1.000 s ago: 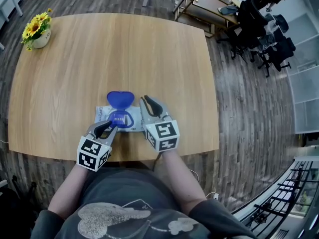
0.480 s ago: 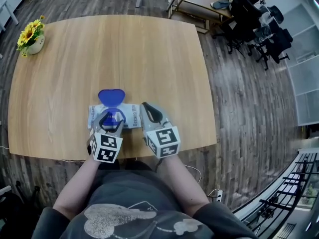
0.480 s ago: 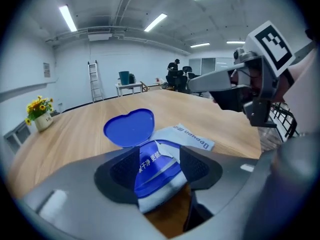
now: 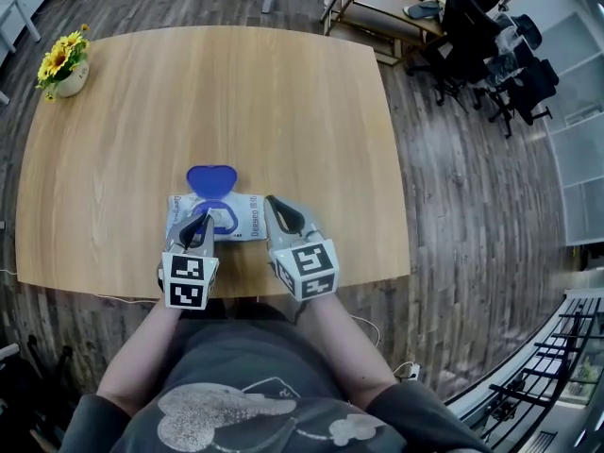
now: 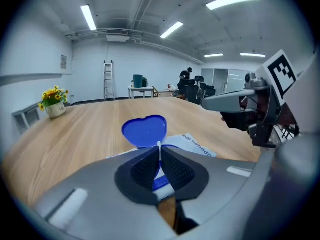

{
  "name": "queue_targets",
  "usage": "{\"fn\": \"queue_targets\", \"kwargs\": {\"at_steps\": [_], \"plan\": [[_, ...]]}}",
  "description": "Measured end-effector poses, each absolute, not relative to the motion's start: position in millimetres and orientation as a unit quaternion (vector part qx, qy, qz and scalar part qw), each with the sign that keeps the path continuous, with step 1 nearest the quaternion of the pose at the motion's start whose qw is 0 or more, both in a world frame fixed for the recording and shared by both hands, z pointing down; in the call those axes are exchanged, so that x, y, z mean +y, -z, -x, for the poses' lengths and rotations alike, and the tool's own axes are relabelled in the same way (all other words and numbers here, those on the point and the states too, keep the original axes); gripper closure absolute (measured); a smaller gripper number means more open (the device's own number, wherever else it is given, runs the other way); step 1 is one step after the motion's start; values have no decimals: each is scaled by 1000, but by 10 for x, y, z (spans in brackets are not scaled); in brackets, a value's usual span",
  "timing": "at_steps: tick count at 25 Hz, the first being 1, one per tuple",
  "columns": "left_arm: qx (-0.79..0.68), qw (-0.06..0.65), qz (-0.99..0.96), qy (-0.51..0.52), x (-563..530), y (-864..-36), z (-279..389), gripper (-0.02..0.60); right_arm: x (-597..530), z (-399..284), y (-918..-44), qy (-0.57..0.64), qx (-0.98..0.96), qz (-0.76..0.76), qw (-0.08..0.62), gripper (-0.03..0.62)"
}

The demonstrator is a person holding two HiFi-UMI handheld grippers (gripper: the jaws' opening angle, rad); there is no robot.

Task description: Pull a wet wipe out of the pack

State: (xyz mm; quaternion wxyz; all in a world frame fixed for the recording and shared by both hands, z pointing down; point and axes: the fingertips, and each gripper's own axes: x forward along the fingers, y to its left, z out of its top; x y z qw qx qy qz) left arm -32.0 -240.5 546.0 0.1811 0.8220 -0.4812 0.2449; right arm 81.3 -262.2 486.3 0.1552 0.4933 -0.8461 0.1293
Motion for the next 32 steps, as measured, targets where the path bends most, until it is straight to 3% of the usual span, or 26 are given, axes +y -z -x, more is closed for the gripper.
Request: {"fn": "queue_targets", "kwargs": {"at_steps": [9, 13, 20, 23, 32], "plan": [[-499, 210, -809, -230, -2427, -5475, 703, 551, -2705, -372, -4871, -110, -873, -439, 181, 600], [-491, 219, -809, -238, -2445, -5567, 780, 551, -2585, -14, -5027, -92, -894, -360, 250, 599], [-475, 237, -815, -233, -2433, -5619, 773, 551, -2406, 255, -5573, -130, -874, -281, 374, 539], [-470, 240, -818, -229, -2445, -5635, 783, 549, -2389, 316, -5719, -142, -863, -275, 401, 504], [-451, 244, -827, -231, -2429, -5699, 785, 551, -2372, 362, -5826, -144, -845, -286, 429, 503]]}}
